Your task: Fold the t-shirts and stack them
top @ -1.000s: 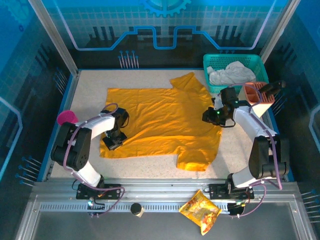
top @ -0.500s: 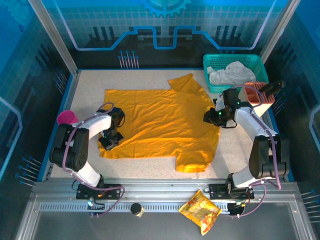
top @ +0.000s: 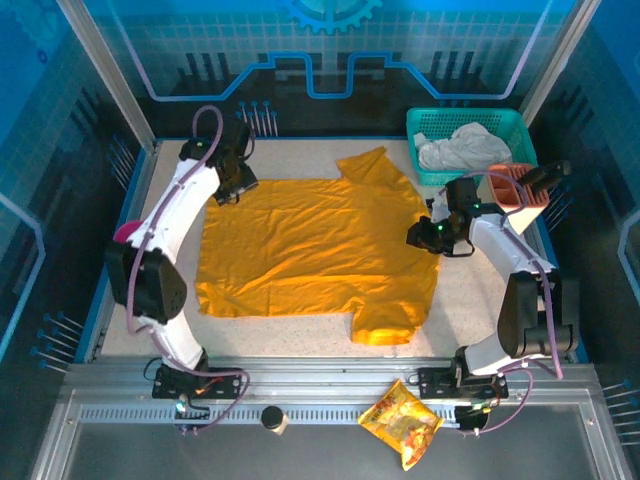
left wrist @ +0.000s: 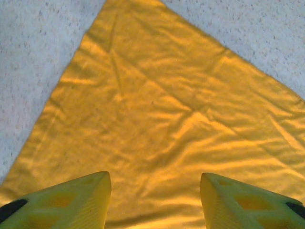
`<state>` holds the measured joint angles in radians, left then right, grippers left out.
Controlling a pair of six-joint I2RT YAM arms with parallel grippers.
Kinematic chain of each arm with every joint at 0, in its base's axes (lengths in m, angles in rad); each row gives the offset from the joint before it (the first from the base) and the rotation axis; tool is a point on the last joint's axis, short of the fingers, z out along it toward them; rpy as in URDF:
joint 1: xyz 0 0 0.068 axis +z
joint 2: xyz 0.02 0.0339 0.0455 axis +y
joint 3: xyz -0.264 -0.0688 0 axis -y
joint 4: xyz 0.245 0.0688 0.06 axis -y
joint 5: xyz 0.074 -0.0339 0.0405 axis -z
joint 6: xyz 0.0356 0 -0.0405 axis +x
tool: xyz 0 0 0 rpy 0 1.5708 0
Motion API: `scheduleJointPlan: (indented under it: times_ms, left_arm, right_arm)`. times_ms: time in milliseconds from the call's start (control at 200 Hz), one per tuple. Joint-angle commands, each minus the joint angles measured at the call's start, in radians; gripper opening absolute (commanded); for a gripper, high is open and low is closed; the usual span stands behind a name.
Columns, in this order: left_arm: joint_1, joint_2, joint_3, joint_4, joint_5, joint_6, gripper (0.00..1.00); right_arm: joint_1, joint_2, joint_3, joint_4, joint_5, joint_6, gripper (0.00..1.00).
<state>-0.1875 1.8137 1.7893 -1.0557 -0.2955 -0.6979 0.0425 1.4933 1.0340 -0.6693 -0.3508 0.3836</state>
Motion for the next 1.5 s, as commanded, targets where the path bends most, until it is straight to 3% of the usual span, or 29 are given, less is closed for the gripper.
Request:
scheduleJointPlan:
  times_ms: [0,235,471,836,1136,1497]
  left_arm:
    - [0.075,0.155,0.099,-0.054,0.001,0.099,0.52]
    - [0.148,0.446,0.361,-0.047,-0.019,0.170,0.44]
    - [0.194,0.615,0.525,-0.050,-0.019,0.178,0.46]
    - [0.284,0.688,0.545,0.025,0.063,0.173,0.50]
    - [0.299,0.807,0.646,0.044,0.137,0.228,0.50]
    - [0.316,0.811,0.644,0.067,0.136,0.226,0.47]
  right_arm:
    - [-0.013,-0.048,0.016,-0.049,-0.024,-0.009,0.26]
    - [-0.013,-0.115,-0.001,-0.089,0.014,-0.002,0.28]
    - [-0.013,-0.136,-0.012,-0.106,0.027,0.029,0.29]
    - [-0.004,-0.114,0.030,-0.130,0.047,0.044,0.29]
    - [0.018,-0.096,0.041,-0.130,0.062,0.051,0.29]
    - [0.021,-0.093,0.038,-0.130,0.072,0.058,0.29]
